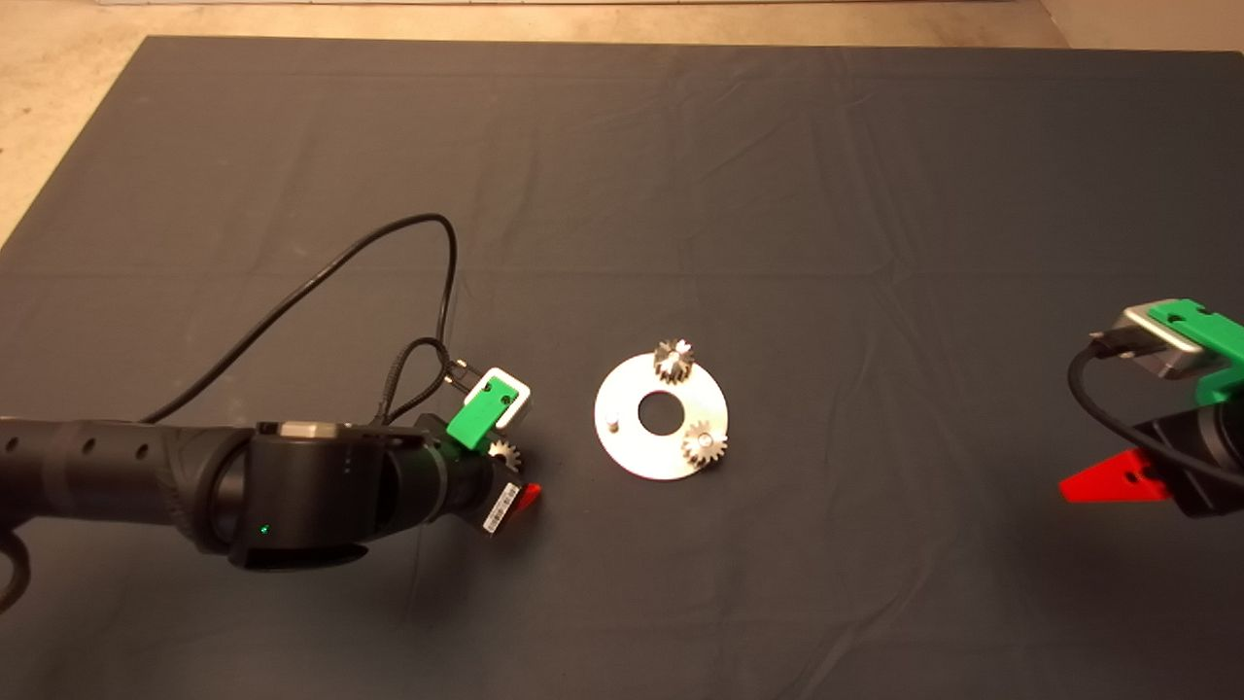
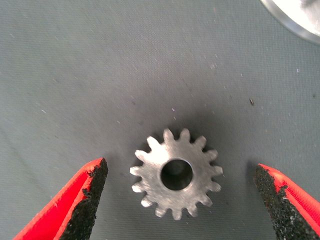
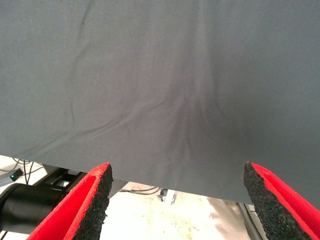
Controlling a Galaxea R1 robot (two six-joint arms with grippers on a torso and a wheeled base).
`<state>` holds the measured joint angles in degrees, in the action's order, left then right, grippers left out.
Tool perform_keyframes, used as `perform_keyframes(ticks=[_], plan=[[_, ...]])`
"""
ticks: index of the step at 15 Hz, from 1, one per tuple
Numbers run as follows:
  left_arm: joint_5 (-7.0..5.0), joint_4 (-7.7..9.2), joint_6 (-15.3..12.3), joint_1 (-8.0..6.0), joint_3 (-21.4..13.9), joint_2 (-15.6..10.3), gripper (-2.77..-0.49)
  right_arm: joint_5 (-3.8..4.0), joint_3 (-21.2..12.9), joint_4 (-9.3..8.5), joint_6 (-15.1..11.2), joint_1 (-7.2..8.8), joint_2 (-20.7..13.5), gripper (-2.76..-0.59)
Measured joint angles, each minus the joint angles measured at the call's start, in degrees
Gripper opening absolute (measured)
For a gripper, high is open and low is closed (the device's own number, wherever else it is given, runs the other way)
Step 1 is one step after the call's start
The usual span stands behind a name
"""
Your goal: Install three planetary gears onto the carrier pins
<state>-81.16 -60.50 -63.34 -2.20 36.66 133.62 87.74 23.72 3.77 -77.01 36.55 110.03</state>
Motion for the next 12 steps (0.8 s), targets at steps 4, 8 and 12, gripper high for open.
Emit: perform_keyframes(ticks=[4,8,12], plan=[[0.02,-0.88,0.0,0.5,0.0,0.0,-1.31,-0.02,-0.1,-0.02,0.0,0.0,0.0,-1.44],[0.05,-1.05,0.0,1.07,0.2,-0.2,-1.44,-0.02,-0.2,-0.02,0.0,0.0,0.1,-1.44],[0.07,-2.06,0.0,1.07,0.2,-0.3,-1.6,-0.02,-0.3,-0.02,0.0,0.0,0.1,-1.44]])
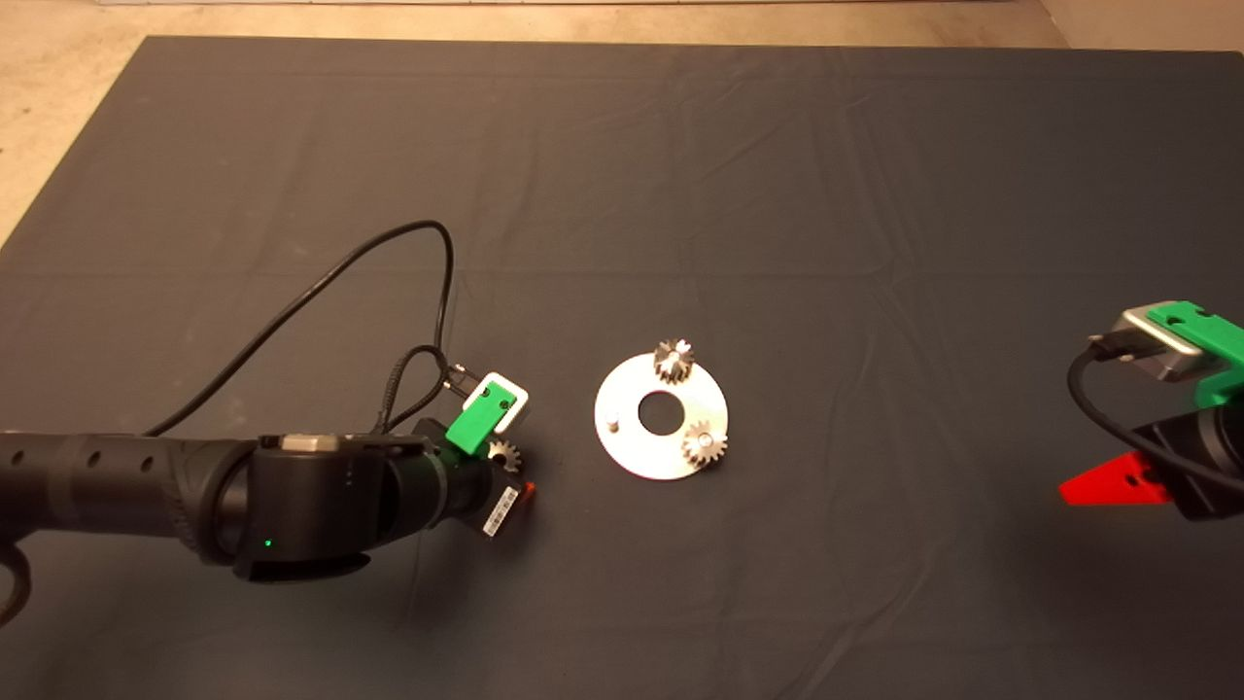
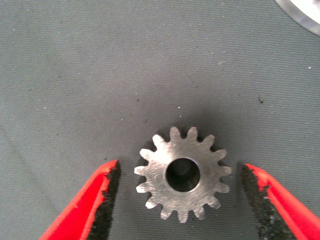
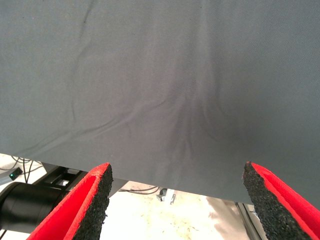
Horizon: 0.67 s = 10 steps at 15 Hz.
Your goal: Install three planetary gears onto the carrier pins
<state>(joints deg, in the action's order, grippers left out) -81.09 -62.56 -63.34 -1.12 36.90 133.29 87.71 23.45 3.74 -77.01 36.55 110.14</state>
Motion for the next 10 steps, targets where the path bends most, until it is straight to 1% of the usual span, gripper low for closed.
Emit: perform_keyframes(ticks=[2,3,5,6,9,10], plan=[[0.0,-0.02,0.0,0.0,0.0,-0.2,-1.6,0.01,0.0,0.0,0.0,0.0,0.0,-1.44],[0.0,-0.04,0.0,0.0,0.0,-0.3,-1.71,0.0,0.0,0.0,0.0,0.0,0.0,-1.44],[0.0,-0.04,0.9,0.0,0.0,-0.3,-1.75,0.0,0.0,0.0,0.0,0.0,0.0,-1.44],[0.0,-0.04,1.2,0.0,0.0,-0.3,-1.86,0.0,0.0,0.0,0.0,0.0,0.0,-1.44],[0.0,-0.04,1.2,0.0,0.0,-0.3,-1.94,0.02,-0.1,0.0,0.0,-0.02,0.0,-1.44],[0.0,-0.04,1.2,0.0,0.0,-0.3,-2.03,0.0,-0.3,0.0,0.0,-0.09,0.0,-1.44]])
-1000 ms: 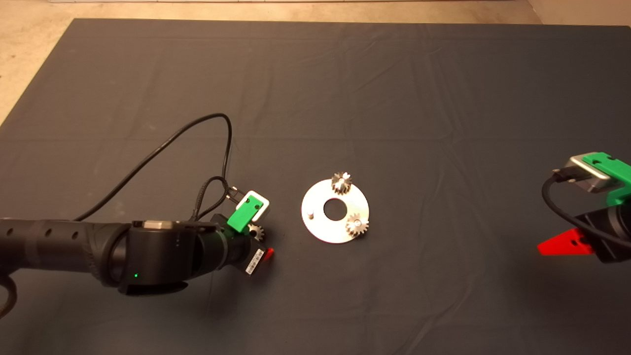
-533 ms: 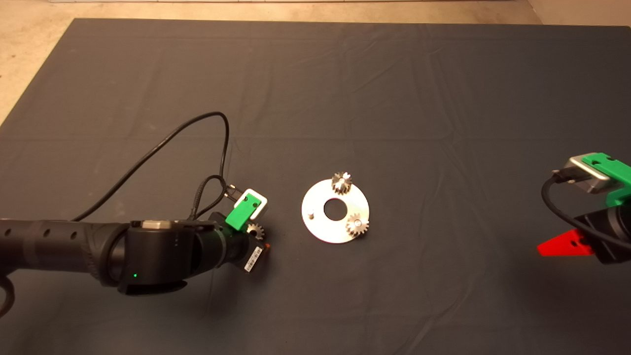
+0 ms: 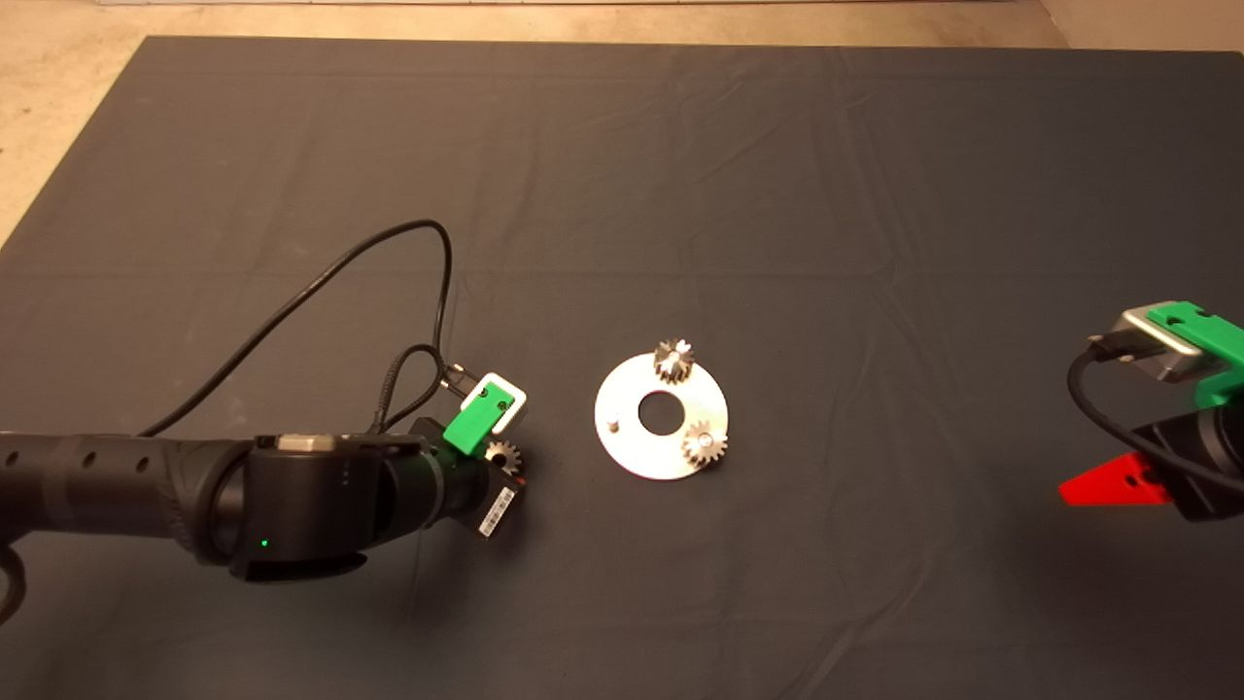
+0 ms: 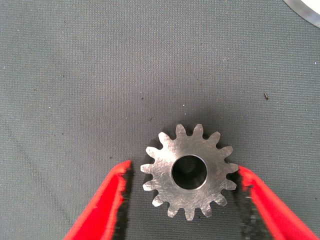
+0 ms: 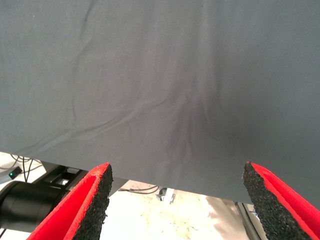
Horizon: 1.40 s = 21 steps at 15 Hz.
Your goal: Install three planetary gears onto the carrier pins
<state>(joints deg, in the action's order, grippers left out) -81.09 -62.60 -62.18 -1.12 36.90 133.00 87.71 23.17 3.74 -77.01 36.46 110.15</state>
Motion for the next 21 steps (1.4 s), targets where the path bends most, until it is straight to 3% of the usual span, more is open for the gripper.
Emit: perform_keyframes(ticks=[3,6,10,11,14,16,19,21], plan=[[0.13,0.01,0.0,0.0,0.0,0.0,-2.17,-0.09,-0.1,-0.02,0.0,-1.91,0.0,-1.44],[0.0,0.01,0.0,0.02,0.0,0.2,-2.24,-0.1,-0.1,-0.02,0.0,-2.69,0.0,-1.44],[-0.02,0.01,0.7,0.02,0.0,0.1,-2.28,-0.32,-0.1,0.0,0.0,-6.83,0.4,-1.44],[0.0,0.01,1.3,0.02,0.0,0.1,-2.28,-1.05,-0.1,0.11,0.0,-8.13,1.1,-1.44],[0.15,0.01,1.4,0.02,0.0,0.0,-2.35,-4.28,-0.1,1.75,0.0,-11.56,2.7,-1.44],[0.06,0.01,1.4,0.0,0.0,0.0,-2.35,-4.75,-0.1,2.9,0.0,-12.51,3.7,-1.44],[0.04,0.01,1.5,0.0,0.0,0.0,-2.4,-4.94,-0.2,3.17,0.0,-12.51,3.8,-1.44],[-0.6,0.01,1.5,0.0,-0.9,-0.1,-2.4,-4.96,-0.2,3.23,0.0,-12.48,3.8,-1.44]])
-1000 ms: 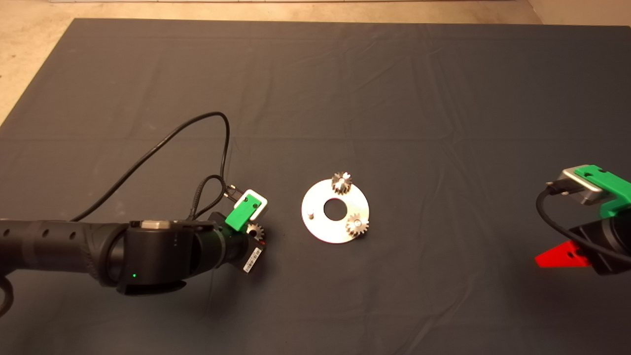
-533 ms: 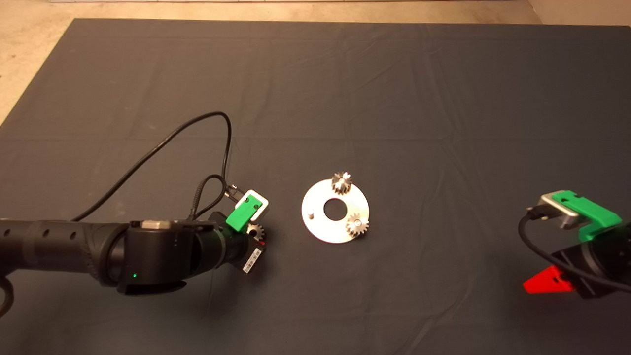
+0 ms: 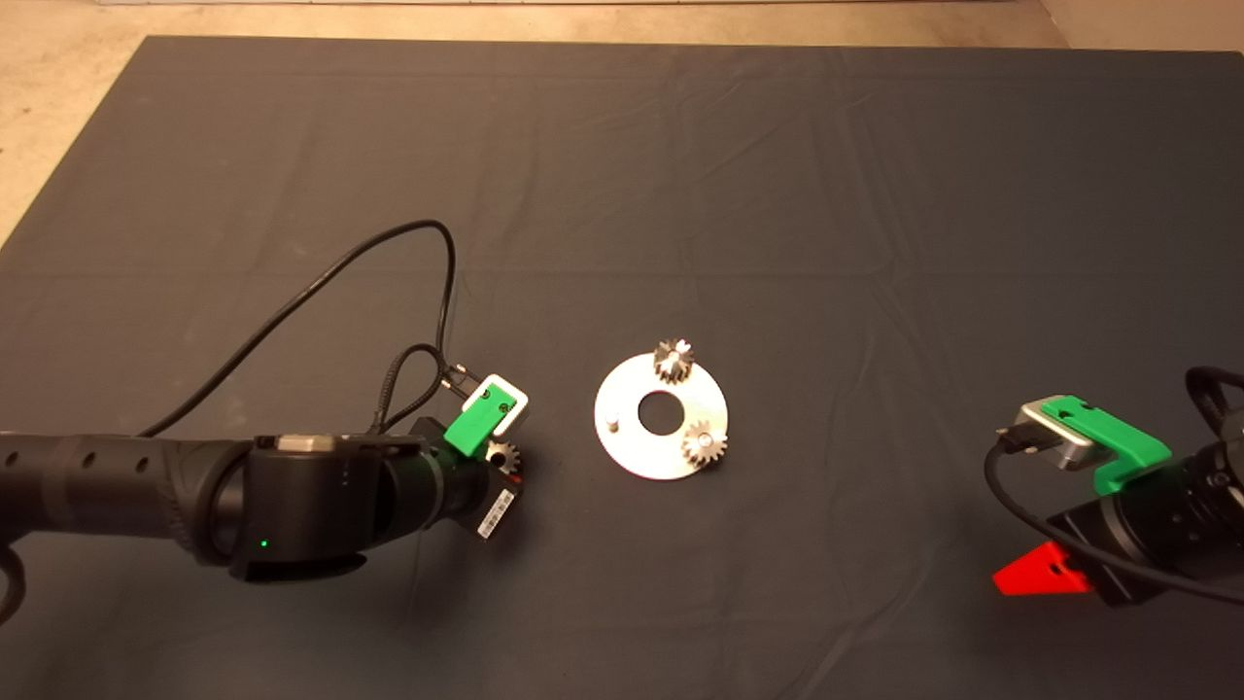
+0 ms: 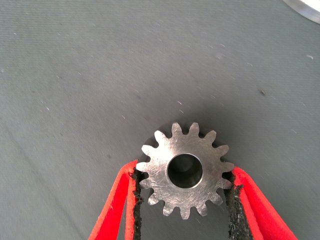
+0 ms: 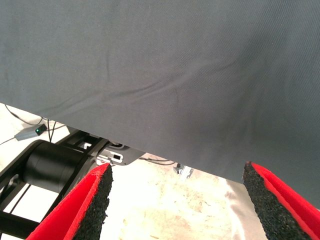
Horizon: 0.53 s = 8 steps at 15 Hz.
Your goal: Install three planetary gears onto the carrier pins
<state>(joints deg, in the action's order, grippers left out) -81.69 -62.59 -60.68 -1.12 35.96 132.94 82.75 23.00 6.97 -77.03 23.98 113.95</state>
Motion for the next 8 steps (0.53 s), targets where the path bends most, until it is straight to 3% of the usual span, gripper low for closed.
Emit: perform_keyframes(ticks=[2,4,5,7,8], plan=[[-1.44,0.02,0.2,0.0,-2.1,-0.1,-2.4,0.0,0.0,0.07,0.0,0.0,0.0,-1.44],[-5.23,0.21,0.4,-0.54,-4.5,0.2,-2.4,0.0,0.0,0.07,0.0,0.0,0.0,-1.44],[-5.96,0.33,0.4,-1.91,-5.5,0.7,-2.4,0.02,0.0,0.07,0.0,0.0,-0.1,-1.44],[-5.91,0.27,0.4,-5.58,-6.9,2.3,-2.41,-0.06,-0.1,0.1,0.0,0.02,-0.1,-1.44],[-5.81,0.57,0.5,-6.78,-7.1,3.0,-2.41,-0.04,-0.1,0.1,0.0,0.02,-0.1,-1.44]])
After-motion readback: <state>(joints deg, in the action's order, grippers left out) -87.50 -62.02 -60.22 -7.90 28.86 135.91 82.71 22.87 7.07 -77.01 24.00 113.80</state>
